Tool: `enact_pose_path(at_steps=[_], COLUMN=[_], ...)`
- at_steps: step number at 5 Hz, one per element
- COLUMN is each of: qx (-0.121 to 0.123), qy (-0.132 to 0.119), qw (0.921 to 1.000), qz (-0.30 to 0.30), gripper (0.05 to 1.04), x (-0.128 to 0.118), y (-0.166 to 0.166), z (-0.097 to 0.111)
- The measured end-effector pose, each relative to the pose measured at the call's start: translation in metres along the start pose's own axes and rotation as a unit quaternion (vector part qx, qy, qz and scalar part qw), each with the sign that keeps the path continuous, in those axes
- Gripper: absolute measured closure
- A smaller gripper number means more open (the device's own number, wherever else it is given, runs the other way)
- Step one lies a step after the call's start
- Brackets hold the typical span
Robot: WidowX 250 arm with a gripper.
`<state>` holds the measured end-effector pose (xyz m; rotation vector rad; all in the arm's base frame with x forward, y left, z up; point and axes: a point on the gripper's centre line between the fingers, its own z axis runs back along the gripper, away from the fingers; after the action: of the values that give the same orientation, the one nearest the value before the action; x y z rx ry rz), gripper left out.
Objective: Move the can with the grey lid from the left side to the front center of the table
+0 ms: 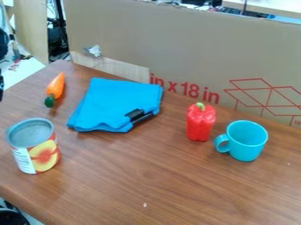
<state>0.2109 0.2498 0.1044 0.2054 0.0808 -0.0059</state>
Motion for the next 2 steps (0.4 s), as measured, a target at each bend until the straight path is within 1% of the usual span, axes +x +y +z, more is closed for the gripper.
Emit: enact_pose_path(at_steps=[1, 2], qx=[-0.01, -0.024], qy=[0.006, 0.02], qw=[0.9999, 0.9995], qz=[0.005, -0.007], gripper=[0.083, 0.083], x=[0.004, 0.002], y=[-0.005, -0.018], z=[-0.021, -0.028])
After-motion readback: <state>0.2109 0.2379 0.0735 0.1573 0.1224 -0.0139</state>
